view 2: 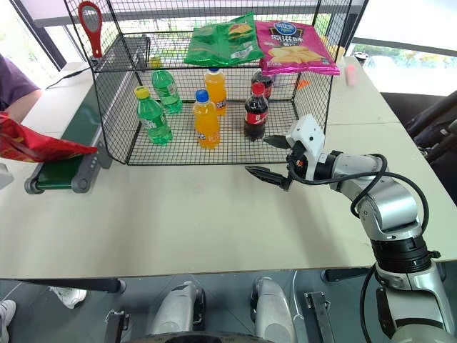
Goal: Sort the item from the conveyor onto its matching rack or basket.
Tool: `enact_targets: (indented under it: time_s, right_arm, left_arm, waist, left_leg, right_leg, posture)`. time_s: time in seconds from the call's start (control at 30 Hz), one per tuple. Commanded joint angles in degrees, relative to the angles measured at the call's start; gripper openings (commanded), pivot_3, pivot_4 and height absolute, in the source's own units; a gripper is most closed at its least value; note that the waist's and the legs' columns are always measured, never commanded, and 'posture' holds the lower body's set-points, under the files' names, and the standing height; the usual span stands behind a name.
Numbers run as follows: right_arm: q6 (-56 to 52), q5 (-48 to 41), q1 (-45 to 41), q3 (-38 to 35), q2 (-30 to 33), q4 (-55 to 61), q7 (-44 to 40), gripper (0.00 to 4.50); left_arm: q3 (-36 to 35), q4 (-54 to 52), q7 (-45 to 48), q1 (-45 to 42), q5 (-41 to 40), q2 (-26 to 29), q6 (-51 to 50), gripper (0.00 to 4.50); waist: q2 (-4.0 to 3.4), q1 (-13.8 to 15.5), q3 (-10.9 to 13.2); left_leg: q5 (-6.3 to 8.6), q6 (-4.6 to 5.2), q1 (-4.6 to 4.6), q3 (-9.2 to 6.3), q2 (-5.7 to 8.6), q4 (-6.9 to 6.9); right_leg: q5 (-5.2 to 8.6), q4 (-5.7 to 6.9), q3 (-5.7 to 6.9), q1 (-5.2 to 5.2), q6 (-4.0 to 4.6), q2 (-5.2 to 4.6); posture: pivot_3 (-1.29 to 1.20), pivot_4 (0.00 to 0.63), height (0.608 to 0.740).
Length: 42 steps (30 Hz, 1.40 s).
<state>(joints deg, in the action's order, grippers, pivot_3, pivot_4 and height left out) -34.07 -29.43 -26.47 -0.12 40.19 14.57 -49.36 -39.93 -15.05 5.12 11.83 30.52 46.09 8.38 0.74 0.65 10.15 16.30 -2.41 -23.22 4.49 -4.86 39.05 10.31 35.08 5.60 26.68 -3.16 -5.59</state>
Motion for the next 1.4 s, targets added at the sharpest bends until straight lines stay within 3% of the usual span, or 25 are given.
enact_targets:
  time_s: [0.03,0.1,0.4,0.73,0.83,1.0,1.07,1.27,1.4]
  right_arm:
    - [0.24,-0.41,0.27,-1.14,-0.28,2.7,0.39,4.5]
    - [0.15,-0.41,0.48,-1.18,-0.37,2.85,0.64,4.5]
    - [-0.18,-0.45,0.82,-1.33,-0.51,3.18,1.03,4.5]
    - [-0.59,-0.42,1.39,-1.91,-0.22,3.87,2.18,4.5]
    - [-0.61,-0.45,1.68,-2.09,-0.1,4.01,2.42,4.5]
    - [-0.46,-0.34,1.89,-2.15,-0.03,3.98,2.66,4.5]
    - [-0.31,-0.23,1.82,-2.02,-0.13,3.76,2.67,4.5]
    - [0.25,0.16,1.25,-1.56,-0.17,2.66,2.1,4.5]
    - [0.83,0.72,0.07,-2.24,1.02,0.7,0.87,4.5]
  left_arm:
    - [0.5,0.23,1.51,0.62,-1.49,0.11,0.34,0.02]
    - [1.08,0.17,2.85,1.35,-2.27,-0.26,-0.16,0.02]
    - [2.01,-0.17,6.15,6.5,-3.55,-2.35,-0.21,4.19]
    - [7.28,0.84,10.58,8.56,-4.28,-3.31,-2.39,4.19]
    - [7.07,0.46,9.34,7.75,-4.09,-3.38,-1.9,3.42]
    - [5.31,-0.59,5.15,7.08,-2.19,-3.78,-0.69,0.84]
    - [5.06,-1.21,3.57,6.97,-1.44,-4.08,-0.53,0.02]
    - [0.83,-7.89,-4.81,4.61,1.77,-5.74,2.09,0.02]
    - [1.02,-15.65,-1.91,3.37,-0.87,-6.21,3.55,0.02]
  waist:
    - [0.0,-0.1,0.0]
    - [0.0,-0.14,0.0]
    - [0.0,-0.03,0.0]
    - [0.0,0.05,0.0]
    - [0.0,0.05,0.0]
    - [0.01,-0.02,0.0]
    - [0.0,-0.05,0.0]
    - [0.05,0.1,0.0]
    - [0.07,0.08,-0.02]
  left_leg:
    - [0.0,0.0,0.0,0.0,0.0,0.0]
    - [0.0,0.0,0.0,0.01,0.0,0.0]
    - [0.0,0.0,0.0,0.0,-0.01,0.0]
    - [0.0,0.0,0.0,0.0,-0.01,0.0]
    - [0.0,0.0,-0.01,0.0,-0.01,0.01]
    - [0.0,0.0,-0.01,-0.01,-0.01,0.01]
    - [0.0,0.0,-0.01,0.0,-0.01,0.0]
    - [0.0,0.0,-0.02,-0.01,-0.01,0.01]
    - [0.0,0.0,-0.03,-0.01,0.0,0.03]
  right_leg:
    - [0.0,0.0,0.0,0.0,0.0,0.0]
    - [0.0,0.0,0.0,0.01,-0.01,0.0]
    - [0.01,0.01,0.0,0.01,0.0,0.0]
    - [0.01,0.0,0.0,0.02,0.0,0.0]
    - [0.01,0.0,0.0,0.01,0.01,0.0]
    - [0.01,0.0,0.0,0.02,0.0,0.0]
    - [0.01,0.0,0.0,0.02,0.0,0.0]
    - [0.01,0.0,0.0,0.01,0.0,0.0]
    - [0.0,-0.01,-0.01,-0.01,0.0,0.0]
  posture:
    - [0.0,0.15,0.74]
    - [0.0,0.15,0.74]
    - [0.0,0.15,0.74]
    - [0.0,0.15,0.74]
    - [0.0,0.15,0.74]
    - [0.0,0.15,0.74]
    - [0.0,0.15,0.74]
    - [0.0,0.15,0.74]
    - [0.0,0.15,0.74]
